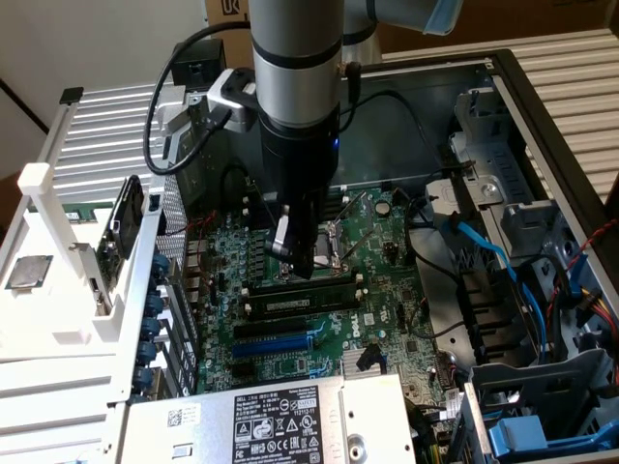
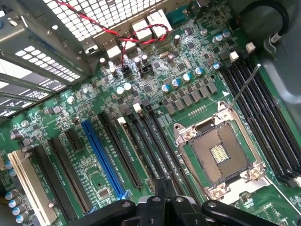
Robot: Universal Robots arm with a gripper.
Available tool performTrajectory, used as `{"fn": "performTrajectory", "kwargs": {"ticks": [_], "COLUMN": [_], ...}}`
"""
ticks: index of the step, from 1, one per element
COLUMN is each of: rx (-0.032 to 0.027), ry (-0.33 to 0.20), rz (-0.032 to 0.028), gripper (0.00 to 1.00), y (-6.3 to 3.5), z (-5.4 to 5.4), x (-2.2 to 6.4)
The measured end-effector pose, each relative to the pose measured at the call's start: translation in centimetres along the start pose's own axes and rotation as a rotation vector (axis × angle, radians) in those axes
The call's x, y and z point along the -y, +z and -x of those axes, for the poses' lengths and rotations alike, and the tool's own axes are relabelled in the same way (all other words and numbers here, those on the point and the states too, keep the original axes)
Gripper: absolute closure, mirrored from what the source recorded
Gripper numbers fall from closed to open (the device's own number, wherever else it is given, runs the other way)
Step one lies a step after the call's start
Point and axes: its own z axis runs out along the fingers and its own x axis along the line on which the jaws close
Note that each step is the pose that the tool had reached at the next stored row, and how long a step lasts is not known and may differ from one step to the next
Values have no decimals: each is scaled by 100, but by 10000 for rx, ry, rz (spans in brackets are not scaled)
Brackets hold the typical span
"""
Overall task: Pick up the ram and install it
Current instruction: 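Press down the ram until it locks into place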
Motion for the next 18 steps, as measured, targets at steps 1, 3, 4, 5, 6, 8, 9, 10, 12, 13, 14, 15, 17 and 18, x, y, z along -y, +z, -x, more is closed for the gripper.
{"fn": "performTrajectory", "kwargs": {"ticks": [1, 3, 4, 5, 6, 8, 9, 10, 12, 13, 14, 15, 17, 18], "rx": [7, 21, 28, 35, 42, 56, 63, 70, 84, 91, 98, 105, 119, 125], "ry": [161, 497, 649, 809, 976, 1305, 1468, 1630, 1967, 2137, 2298, 2460, 2785, 2941], "rz": [1, 3, 3, 4, 5, 7, 8, 9, 11, 11, 12, 13, 15, 15], "gripper": [90, 90, 90, 90, 90, 90, 90, 90, 90, 90, 90, 90, 90, 90], "y": [1, 4, 5, 6, 8, 10, 12, 13, 15, 16, 17, 18, 19, 20], "z": [0, 0, 0, 0, 0, 0, 0, 0, 0, 0, 0, 0, 0, 0], "x": [0, 0, 0, 0, 0, 0, 0, 0, 1, 1, 1, 1, 1, 1]}}
